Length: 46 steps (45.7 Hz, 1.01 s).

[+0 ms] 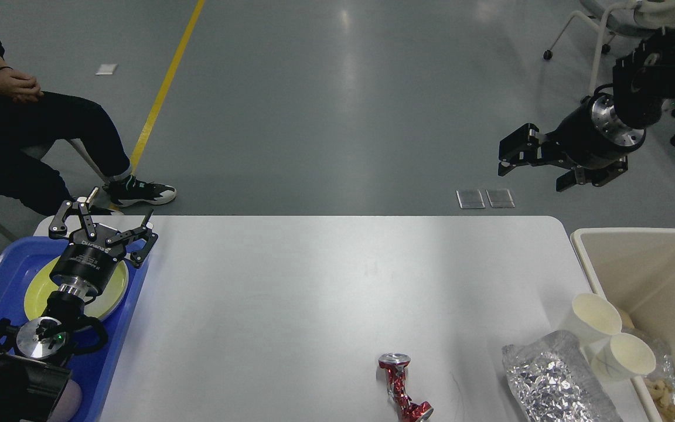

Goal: Tidy desktop
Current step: 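Move the right gripper down to the paper cup beside the bin, then grasp the white paper cup with the right gripper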

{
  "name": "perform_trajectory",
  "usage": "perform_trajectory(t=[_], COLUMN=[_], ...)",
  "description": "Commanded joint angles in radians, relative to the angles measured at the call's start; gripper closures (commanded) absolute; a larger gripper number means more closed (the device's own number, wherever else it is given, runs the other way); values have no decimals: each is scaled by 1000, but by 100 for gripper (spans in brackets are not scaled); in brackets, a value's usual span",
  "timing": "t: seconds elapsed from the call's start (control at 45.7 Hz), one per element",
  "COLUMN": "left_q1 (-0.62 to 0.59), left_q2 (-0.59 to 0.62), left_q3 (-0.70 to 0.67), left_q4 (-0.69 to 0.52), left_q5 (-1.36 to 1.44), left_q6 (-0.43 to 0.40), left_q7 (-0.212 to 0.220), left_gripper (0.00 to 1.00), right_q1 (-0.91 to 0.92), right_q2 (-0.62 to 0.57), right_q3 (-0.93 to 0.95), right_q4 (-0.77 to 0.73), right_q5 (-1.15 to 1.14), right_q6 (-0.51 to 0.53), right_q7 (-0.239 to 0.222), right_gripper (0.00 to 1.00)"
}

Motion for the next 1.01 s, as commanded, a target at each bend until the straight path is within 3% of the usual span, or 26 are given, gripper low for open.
perform_trajectory(t=[0.0, 0.088, 0.197, 0.35, 0.372, 0.503, 0.985], left_q1=[0, 0, 0, 1, 0, 0, 1], left_q2=[0, 0, 0, 0, 0, 0, 0], left_q3=[0, 0, 0, 0, 0, 0, 0], left_q4=[0, 0, 0, 0, 0, 0, 0], left_q5=[0, 0, -1, 0, 0, 0, 0], left_q6=[0, 0, 0, 0, 0, 0, 2], left_q7=[0, 0, 0, 0, 0, 0, 0], left_gripper=[3, 4, 4, 4, 3, 3, 3], right_q1=[87, 60, -99, -332, -406, -529, -600], right_q2=[-22, -47, -65, -113, -116, -116, -116], right_q3=[-12, -24, -18, -13, -13, -12, -7], right_q4=[23, 17, -14, -41, -41, -43, -63], right_q5=[0, -1, 2, 14, 11, 8, -3], right_q6=[85, 77, 16, -285, -387, -553, -541], right_q7=[-4, -6, -6, -6, -4, -3, 5], right_gripper=[0, 0, 0, 0, 0, 0, 0])
